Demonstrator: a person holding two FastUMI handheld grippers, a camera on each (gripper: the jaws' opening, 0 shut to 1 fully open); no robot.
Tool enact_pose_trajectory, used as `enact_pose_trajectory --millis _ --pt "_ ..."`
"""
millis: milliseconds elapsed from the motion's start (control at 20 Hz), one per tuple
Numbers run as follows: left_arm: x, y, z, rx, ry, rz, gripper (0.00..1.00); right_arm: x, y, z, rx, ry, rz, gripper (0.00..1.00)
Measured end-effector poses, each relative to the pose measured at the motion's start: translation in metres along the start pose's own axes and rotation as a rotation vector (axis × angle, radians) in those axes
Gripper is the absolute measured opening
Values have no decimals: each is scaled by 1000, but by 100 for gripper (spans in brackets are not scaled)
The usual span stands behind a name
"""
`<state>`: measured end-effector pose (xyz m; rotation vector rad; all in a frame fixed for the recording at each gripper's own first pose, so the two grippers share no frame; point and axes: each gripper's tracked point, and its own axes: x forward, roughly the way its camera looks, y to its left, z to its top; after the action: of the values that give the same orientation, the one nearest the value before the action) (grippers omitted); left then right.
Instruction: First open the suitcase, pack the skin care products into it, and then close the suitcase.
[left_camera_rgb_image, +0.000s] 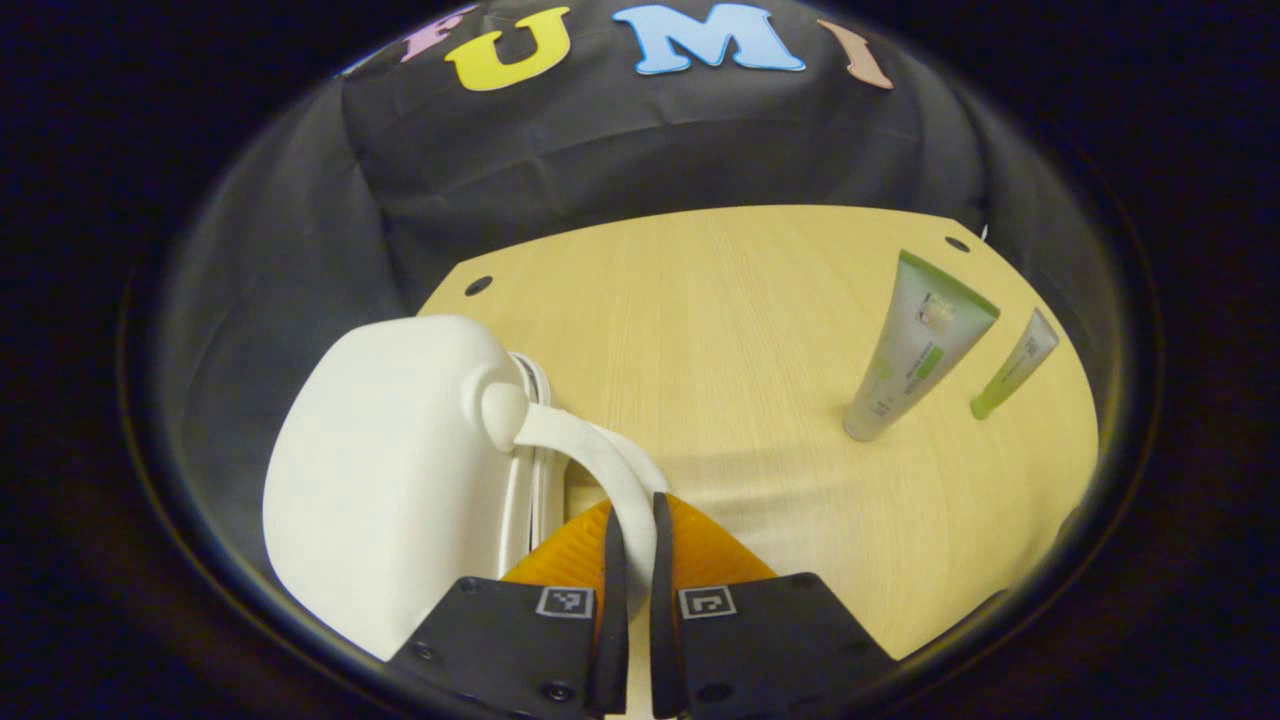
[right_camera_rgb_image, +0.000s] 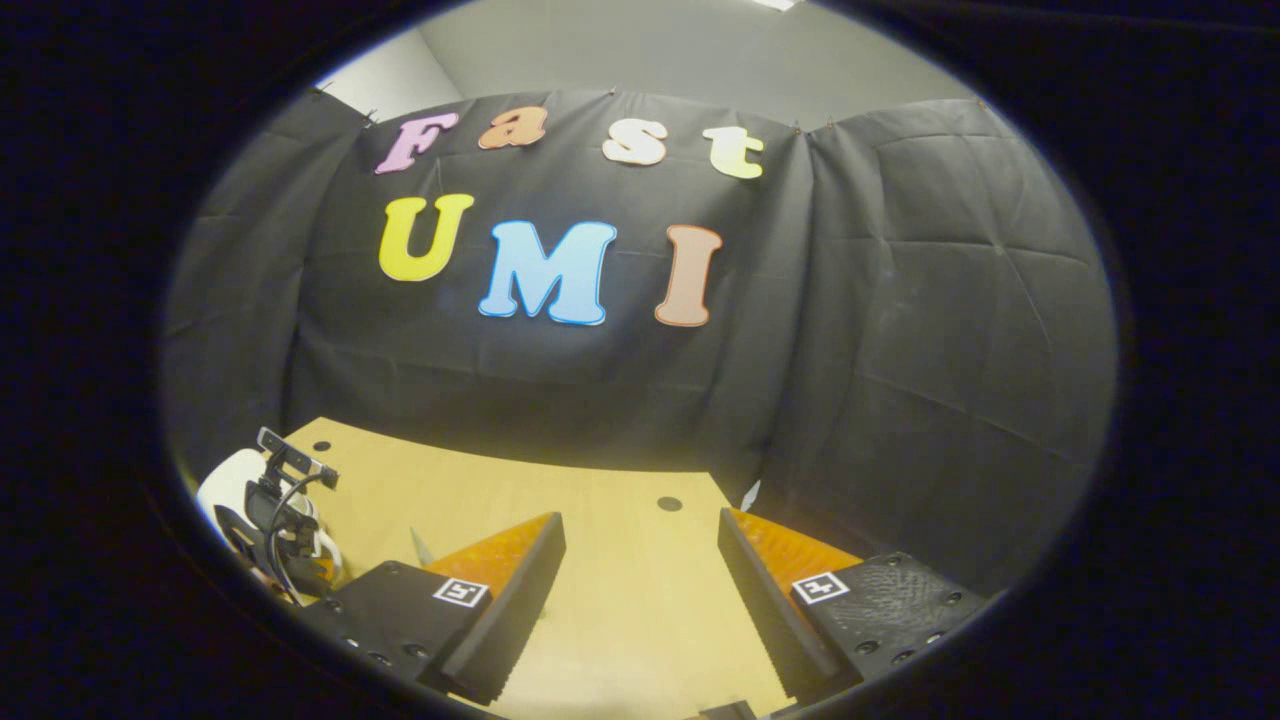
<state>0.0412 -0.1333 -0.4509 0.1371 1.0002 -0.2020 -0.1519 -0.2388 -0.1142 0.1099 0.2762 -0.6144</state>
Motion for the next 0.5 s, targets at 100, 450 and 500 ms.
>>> enact_pose_trajectory --millis 100,450,500 --pt "-8 2 5 -24 -15 -20 11 2 6 2 4 -6 24 94" --pt "-80 28 45 -85 -156 -24 12 3 24 4 3 -18 95 94" --pt "-93 35 54 -48 -168 -24 11 3 27 5 10 -20 103 94"
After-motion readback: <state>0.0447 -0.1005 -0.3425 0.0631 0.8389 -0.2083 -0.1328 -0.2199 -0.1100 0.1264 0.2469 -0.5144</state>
